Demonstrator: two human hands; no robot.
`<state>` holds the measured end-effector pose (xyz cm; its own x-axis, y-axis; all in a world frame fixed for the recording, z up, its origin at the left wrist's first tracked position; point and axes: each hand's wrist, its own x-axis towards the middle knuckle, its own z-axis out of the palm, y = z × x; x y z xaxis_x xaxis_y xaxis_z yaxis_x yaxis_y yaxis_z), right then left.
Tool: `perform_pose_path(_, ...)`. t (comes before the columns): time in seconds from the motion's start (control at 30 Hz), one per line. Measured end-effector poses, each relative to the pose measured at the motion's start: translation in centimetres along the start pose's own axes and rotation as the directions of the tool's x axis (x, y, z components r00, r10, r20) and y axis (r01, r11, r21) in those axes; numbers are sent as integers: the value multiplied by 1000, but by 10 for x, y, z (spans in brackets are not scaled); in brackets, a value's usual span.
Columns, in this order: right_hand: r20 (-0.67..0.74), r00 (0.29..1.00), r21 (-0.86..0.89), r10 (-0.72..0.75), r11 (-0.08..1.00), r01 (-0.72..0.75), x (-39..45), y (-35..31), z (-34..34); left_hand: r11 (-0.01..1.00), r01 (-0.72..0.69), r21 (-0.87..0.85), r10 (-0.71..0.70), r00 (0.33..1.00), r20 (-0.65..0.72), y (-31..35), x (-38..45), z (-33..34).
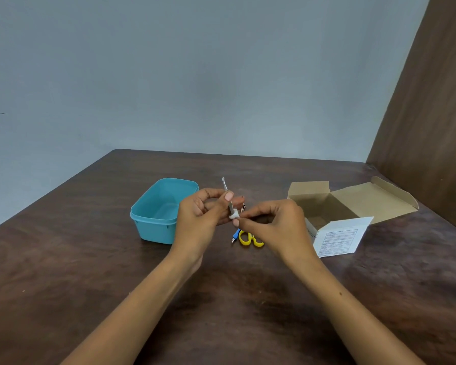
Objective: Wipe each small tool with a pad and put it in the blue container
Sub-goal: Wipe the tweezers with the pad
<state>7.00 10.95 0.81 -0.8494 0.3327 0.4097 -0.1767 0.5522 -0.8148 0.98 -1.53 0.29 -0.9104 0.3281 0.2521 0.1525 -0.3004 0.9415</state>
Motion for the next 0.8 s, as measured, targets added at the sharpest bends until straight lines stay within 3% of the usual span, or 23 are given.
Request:
perform_pose_path(0.17,-110,993,70,-51,996,58,-2,-4,3,1000,4,14,-4,1000,9,-4,-3,3)
perform_pose_path(0.33,-22,1000,-73,-8,997,6,-1,1,3,999,-11,40,12,1000,-8,-3,-2,3)
perform_pose_path(0.53,-111,994,-5,-15,1000,15,-2,-2,5,997,-11,71,11,1000,-9,-7,-3,5)
perform_pose_path(0.8,-54,996,-92,77,992,-82,-3,-3,2,997,-19,68,21,1000,-19,-6,-4,5)
